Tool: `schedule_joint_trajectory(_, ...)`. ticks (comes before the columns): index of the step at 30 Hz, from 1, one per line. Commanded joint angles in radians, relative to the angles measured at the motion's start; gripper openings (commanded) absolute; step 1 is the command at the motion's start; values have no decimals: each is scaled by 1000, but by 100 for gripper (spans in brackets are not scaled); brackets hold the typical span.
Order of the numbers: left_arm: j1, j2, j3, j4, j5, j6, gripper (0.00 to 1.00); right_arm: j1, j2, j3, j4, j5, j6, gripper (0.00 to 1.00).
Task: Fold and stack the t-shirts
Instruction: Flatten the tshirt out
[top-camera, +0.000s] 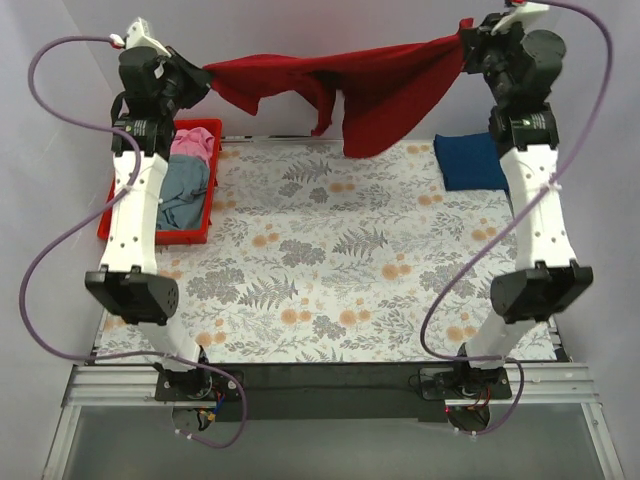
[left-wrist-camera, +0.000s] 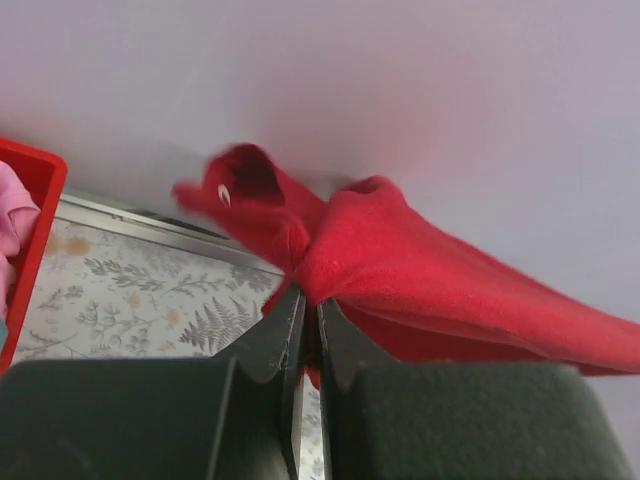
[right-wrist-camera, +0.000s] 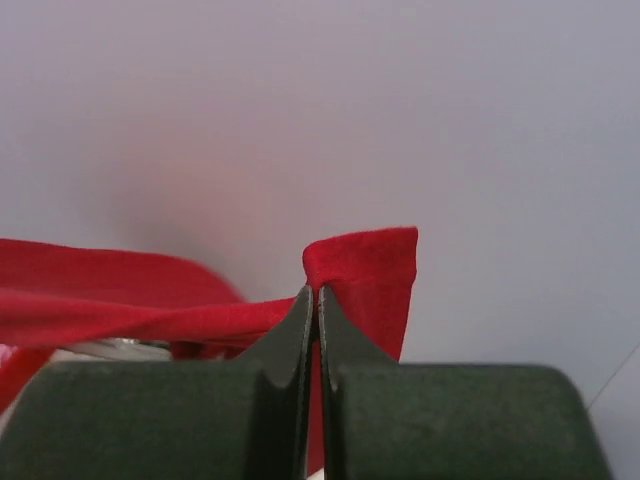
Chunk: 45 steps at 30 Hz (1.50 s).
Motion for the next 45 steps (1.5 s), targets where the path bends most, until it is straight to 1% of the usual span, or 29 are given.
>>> schedule_joint_trajectory(1, 10, -202, -148, 43, 11, 14, 0, -33, -172, -153, 132, -42, 1, 1)
schedule_joint_trajectory(2, 10, -240, -195, 66, 7, 16, 0, -40, -266, -275, 151, -46, -2, 1)
schedule_joint_trajectory(4, 10, -343, -342, 61, 1, 26, 0, -42, -401, -429, 163, -47, -4, 1)
schedule_joint_trajectory(5, 10, -371, -396, 54, 4, 29, 0, -42, -447, -586, 163, -52, -2, 1)
schedule_joint_trajectory(7, 10, -449, -500, 37, 20, 31, 0, -42, -539, -746, 165, -47, 16, 1)
schedule_joint_trajectory(8, 10, -476, -622, 17, 45, 23, 0, -43, -631, -923, 163, -47, 57, 1)
schedule_joint_trajectory(10, 10, -559, -764, 5, 79, 8, 0, -43, -770, -1094, 163, -49, 103, 1)
schedule_joint_trajectory(11, 10, -585, -898, 3, 94, -3, 0, -43, -815, -1174, 163, -52, 160, 1)
schedule_joint_trajectory(12, 10, -614, -977, 0, 125, -15, 0, -43, -861, -1331, 157, -44, 184, 1)
schedule_joint_trajectory(13, 10, -668, -1039, -8, 134, -23, 0, -43, -947, -1397, 140, -36, 206, 1)
schedule_joint_trajectory(14, 10, -696, -1161, -24, 142, -27, 0, -43, -989, -1452, 120, -17, 229, 1)
schedule_joint_trajectory(15, 10, -729, -1218, -28, 165, -41, 1, -43, -1028, -1551, 46, -7, 237, 1)
schedule_joint_trajectory(16, 10, -780, -1269, -37, 178, -47, 2, -43, -1096, -1589, 7, 5, 243, 1)
schedule_joint_trajectory(19, 10, -846, -1444, -66, 226, -82, 4, -43, -1173, -1698, -142, 56, 278, 1)
schedule_joint_trajectory(22, 10, -903, -1542, -98, 248, -118, 5, -42, -1201, -1753, -222, 86, 329, 4)
schedule_joint_trajectory(23, 10, -917, -1556, -109, 243, -121, 6, -42, -1205, -1755, -237, 121, 336, 9)
schedule_joint_trajectory(24, 8, -918, -1552, -123, 231, -128, 7, -42, -1208, -1752, -253, 137, 349, 22)
schedule_joint_trajectory(26, 10, -929, -1530, -173, 192, -127, 9, -43, -1214, -1723, -303, 187, 352, 35)
schedule_joint_trajectory(28, 8, -938, -1513, -205, 179, -130, 23, -42, -1215, -1695, -340, 212, 352, 48)
schedule_joint_trajectory(29, 10, -946, -1509, -215, 174, -130, 26, -42, -1215, -1662, -369, 229, 347, 52)
schedule_joint_trajectory(30, 10, -964, -1504, -225, 174, -130, 34, -42, -1218, -1648, -377, 235, 344, 57)
schedule_joint_trajectory(31, 10, -977, -1492, -248, 157, -127, 39, -42, -1222, -1620, -380, 232, 331, 59)
schedule_joint_trajectory(32, 8, -984, -1483, -259, 146, -125, 45, -42, -1225, -1609, -375, 221, 320, 61)
schedule_joint_trajectory(34, 10, -987, -1460, -281, 127, -113, 48, -42, -1215, -1594, -337, 163, 280, 61)
schedule_joint_trajectory(35, 8, -987, -1446, -275, 114, -100, 52, -42, -1205, -1592, -308, 101, 240, 61)
schedule_joint_trajectory(39, 8, -943, -1400, -198, 54, -60, 54, -42, -1084, -1556, -163, -7, 189, 59)
schedule_joint_trajectory(42, 10, -813, -1327, -100, 74, -12, 55, -42, -928, -1482, -92, -41, 168, 57)
schedule_joint_trajectory(43, 8, -708, -1302, -63, 80, 2, 55, -42, -846, -1459, -57, -41, 165, 57)
schedule_joint_trajectory(45, 8, -600, -1231, -23, 90, 19, 55, -39, -761, -1412, -21, -35, 168, 57)
